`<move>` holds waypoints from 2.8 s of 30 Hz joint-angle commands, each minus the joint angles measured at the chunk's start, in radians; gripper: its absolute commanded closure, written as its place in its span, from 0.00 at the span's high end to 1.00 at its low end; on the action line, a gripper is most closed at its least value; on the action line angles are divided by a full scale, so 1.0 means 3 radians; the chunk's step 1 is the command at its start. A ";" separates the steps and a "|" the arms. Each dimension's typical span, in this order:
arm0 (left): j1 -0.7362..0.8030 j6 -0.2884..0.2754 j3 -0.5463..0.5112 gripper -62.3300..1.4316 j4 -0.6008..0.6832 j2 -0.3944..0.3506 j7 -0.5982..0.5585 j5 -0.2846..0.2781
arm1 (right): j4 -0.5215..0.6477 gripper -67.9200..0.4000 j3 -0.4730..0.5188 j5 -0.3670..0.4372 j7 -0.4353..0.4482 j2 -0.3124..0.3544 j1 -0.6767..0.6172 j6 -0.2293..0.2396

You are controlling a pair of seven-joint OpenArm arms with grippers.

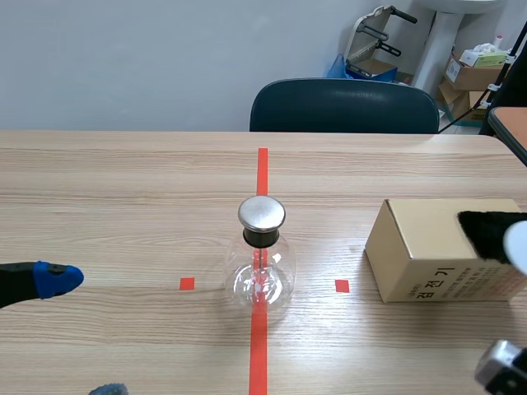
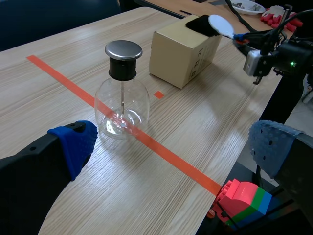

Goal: Do the electroscope experiment

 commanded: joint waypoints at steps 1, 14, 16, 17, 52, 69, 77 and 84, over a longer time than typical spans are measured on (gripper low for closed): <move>-0.0001 -0.0022 -0.0006 1.00 0.0065 0.0009 -0.0055 -0.0008 | 0.0031 0.02 0.0019 -0.0066 0.0067 0.0058 -0.0008 -0.0156; -0.0001 -0.0022 -0.0006 1.00 0.0065 0.0009 -0.0056 -0.0008 | 0.0069 0.02 0.0019 -0.0050 0.0121 0.0086 -0.0009 -0.0156; -0.0001 -0.0022 -0.0006 1.00 0.0065 0.0009 -0.0056 -0.0008 | 0.0069 0.02 0.0018 -0.0048 0.0621 0.0098 -0.0008 -0.0156; -0.0001 -0.0022 -0.0006 1.00 0.0065 0.0009 -0.0056 -0.0008 | 0.0069 0.02 0.0018 -0.0047 0.0861 0.0102 -0.0006 -0.0156; -0.0001 -0.0020 -0.0006 1.00 0.0065 0.0009 -0.0055 -0.0008 | 0.0069 0.02 -0.0004 -0.0036 0.0013 0.0042 -0.0009 -0.0156; -0.0001 -0.0020 -0.0006 1.00 0.0065 0.0009 -0.0055 -0.0008 | 0.0069 0.02 -0.0004 -0.0113 0.0599 0.0050 -0.0009 -0.0156; -0.0001 -0.0020 -0.0006 1.00 0.0065 0.0009 -0.0055 -0.0008 | 0.0069 0.02 -0.0004 -0.0038 0.0178 0.0039 -0.0009 -0.0156; -0.0001 -0.0020 -0.0006 1.00 0.0065 0.0009 -0.0055 -0.0008 | 0.0069 0.02 -0.0004 -0.0135 0.0975 0.0057 -0.0008 -0.0156</move>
